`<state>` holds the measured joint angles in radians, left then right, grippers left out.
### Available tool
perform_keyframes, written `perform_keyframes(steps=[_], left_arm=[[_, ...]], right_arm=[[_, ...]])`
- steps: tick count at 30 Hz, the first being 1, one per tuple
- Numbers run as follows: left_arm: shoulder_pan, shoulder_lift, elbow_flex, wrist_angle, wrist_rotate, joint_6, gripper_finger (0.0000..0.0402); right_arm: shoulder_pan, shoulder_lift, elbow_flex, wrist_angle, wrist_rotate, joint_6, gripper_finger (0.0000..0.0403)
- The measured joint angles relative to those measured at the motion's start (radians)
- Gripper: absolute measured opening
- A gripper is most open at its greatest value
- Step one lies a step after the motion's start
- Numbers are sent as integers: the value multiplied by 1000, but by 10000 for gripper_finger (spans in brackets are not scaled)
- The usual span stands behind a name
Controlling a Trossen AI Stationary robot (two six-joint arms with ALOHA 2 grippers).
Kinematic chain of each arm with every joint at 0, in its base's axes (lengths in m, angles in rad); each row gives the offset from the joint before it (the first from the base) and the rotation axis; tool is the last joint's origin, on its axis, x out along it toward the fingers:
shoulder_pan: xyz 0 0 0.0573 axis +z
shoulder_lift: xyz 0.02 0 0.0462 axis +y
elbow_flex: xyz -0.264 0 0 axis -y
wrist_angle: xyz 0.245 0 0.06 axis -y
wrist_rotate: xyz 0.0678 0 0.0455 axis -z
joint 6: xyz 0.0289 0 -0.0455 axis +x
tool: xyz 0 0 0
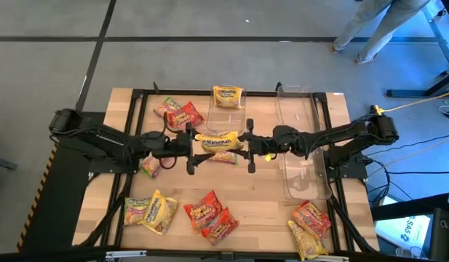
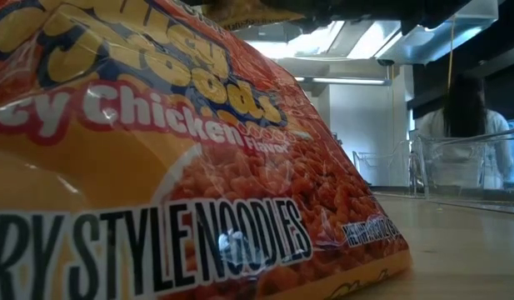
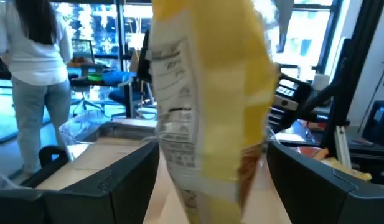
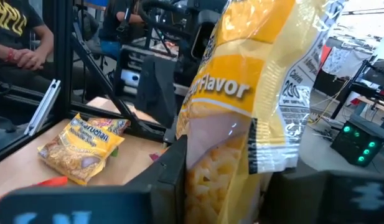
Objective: Sort Maruchan noodles
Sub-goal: Put the yellow noodle pack into the top left transparent bin
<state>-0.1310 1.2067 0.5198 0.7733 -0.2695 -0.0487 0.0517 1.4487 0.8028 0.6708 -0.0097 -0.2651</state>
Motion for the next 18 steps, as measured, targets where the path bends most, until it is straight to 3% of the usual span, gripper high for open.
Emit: perform_keyframes(steps=[13, 18], left_arm=[[42, 13, 3, 97, 97, 72, 189], [42, 12, 4, 97, 101, 88, 163]], right_arm=[[-6, 11, 0, 66, -2, 7, 104], [-6, 11, 0, 71, 0, 34, 128]])
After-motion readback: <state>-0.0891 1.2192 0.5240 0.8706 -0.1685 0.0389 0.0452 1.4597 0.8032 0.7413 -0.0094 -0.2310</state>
